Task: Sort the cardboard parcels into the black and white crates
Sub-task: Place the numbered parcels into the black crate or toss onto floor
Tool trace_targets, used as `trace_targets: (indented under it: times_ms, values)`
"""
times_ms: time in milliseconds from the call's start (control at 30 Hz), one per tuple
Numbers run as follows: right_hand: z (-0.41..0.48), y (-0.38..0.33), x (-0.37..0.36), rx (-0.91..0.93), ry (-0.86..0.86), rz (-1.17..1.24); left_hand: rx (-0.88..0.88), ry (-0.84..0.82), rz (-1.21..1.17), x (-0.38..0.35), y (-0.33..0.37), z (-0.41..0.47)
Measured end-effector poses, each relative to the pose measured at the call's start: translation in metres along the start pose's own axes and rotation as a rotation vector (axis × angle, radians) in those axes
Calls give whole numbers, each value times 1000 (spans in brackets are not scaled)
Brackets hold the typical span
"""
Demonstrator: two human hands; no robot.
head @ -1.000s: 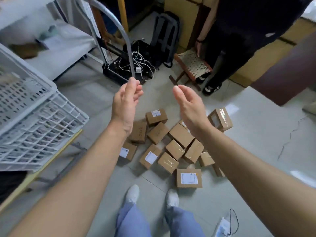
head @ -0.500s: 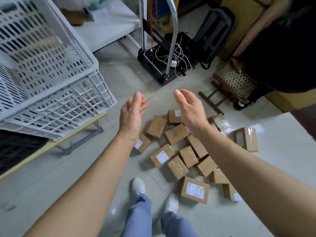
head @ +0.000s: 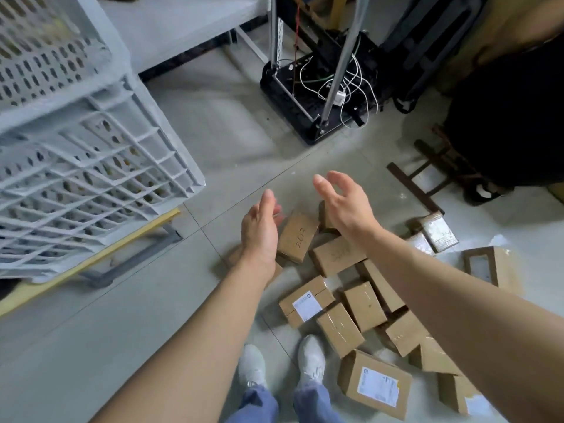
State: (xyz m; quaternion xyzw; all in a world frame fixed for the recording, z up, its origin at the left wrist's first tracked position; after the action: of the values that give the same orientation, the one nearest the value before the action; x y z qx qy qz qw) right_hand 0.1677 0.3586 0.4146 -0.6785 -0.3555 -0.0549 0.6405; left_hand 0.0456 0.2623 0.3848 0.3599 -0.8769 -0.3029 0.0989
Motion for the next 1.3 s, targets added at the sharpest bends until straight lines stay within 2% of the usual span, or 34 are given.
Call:
trace_targets:
  times_ms: [400,567,767,833,1067,1167,1300]
  values:
    - [85,219,-98,-108,-180,-109,311,139,-55,-19,-170,219]
    - [114,297,-143,-151,-241,-132,467,182,-9,-20,-231,286]
    - [147,363,-186,-154,-264,-165,621,167,-109,-25,-271,342]
    - [157,377,-199,-133,-297,-214,640,140,-151,-28,-278,358]
    - [169,402,-210,-234,-389,-362,656,103,-185,-35,-287,378]
    - [166,385,-196,-255,-360,-411,623,137,-170,-28,-273,361]
    - [161,329,-157,-231,-261,-344,573,187,-102,-21,-235,325]
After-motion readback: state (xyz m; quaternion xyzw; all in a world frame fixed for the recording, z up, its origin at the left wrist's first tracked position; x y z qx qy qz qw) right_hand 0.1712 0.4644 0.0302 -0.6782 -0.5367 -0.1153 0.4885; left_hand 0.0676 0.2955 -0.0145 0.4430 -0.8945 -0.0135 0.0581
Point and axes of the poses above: each hand's wrist, its own z-axis towards the middle knuckle, its own x-axis out of the back of the hand, y = z × x, the point moved 4 cm from there along z, towards the middle knuckle, and after that the axes turned 13 degrees about x, right-handed, at the moved point
